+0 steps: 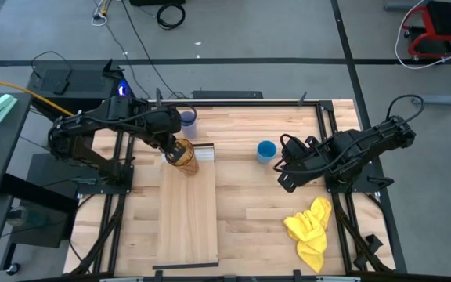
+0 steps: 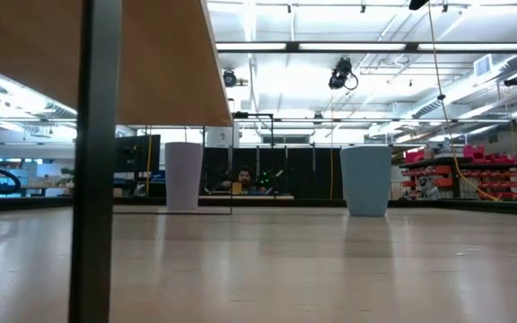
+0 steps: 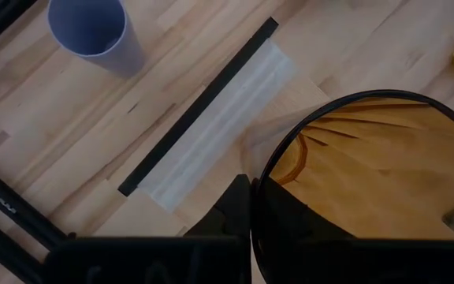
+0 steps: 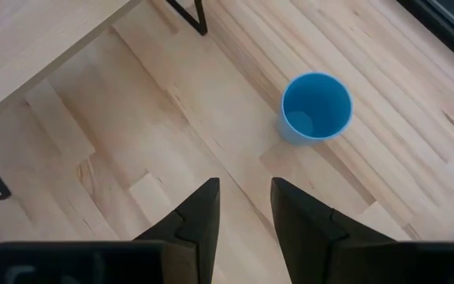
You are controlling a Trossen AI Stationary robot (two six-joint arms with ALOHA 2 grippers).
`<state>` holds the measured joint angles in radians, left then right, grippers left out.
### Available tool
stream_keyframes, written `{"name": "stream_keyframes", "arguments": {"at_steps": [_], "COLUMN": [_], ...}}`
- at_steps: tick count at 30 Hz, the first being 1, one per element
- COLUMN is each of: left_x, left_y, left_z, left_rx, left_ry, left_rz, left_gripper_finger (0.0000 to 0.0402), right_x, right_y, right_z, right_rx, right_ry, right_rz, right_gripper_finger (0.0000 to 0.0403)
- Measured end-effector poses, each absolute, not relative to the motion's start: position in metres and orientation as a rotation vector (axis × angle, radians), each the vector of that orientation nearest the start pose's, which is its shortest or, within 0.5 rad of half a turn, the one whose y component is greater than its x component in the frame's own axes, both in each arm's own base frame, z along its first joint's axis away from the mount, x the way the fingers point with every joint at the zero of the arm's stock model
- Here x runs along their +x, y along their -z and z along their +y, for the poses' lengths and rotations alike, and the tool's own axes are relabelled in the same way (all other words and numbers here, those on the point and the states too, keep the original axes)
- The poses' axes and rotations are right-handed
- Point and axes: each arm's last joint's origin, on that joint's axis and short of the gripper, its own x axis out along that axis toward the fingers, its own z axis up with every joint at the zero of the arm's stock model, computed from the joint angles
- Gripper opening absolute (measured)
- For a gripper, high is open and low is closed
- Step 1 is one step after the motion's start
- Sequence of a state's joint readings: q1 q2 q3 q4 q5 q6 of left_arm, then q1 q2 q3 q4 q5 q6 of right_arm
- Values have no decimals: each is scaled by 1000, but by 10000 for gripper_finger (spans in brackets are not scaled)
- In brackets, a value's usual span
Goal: Stack small to large cups/mugs on shelf
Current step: Put the brown cup on the shelf
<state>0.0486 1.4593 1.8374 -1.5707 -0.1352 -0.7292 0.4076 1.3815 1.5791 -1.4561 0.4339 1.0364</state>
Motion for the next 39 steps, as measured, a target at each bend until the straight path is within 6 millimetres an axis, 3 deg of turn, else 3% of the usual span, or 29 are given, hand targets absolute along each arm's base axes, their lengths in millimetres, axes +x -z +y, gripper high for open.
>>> {"name": "stream_keyframes", "arguments": {"at_steps": [9,16,26,39], "left_x": [232,235,233,232], "left_y": [-422,-404,-416,-417], "left_z": [15,15,15,14], "left_rx": [-584,-581,-571,-569], "left_ry": [-589,-602,-578,-551], "left_rz": [1075,1134,1108,1116], "left_gripper_finger": [12,12,24,62], "right_x": [214,214,215,216], "right_y": [-380,-380,-381,-381], "right_z": [79,79,80,80], "right_rx": [412,417,427,429], "right_ry": [589,592,585,585], "right_rz": [981,978,964,961], "right_gripper_finger": [122,122,122,122]}}
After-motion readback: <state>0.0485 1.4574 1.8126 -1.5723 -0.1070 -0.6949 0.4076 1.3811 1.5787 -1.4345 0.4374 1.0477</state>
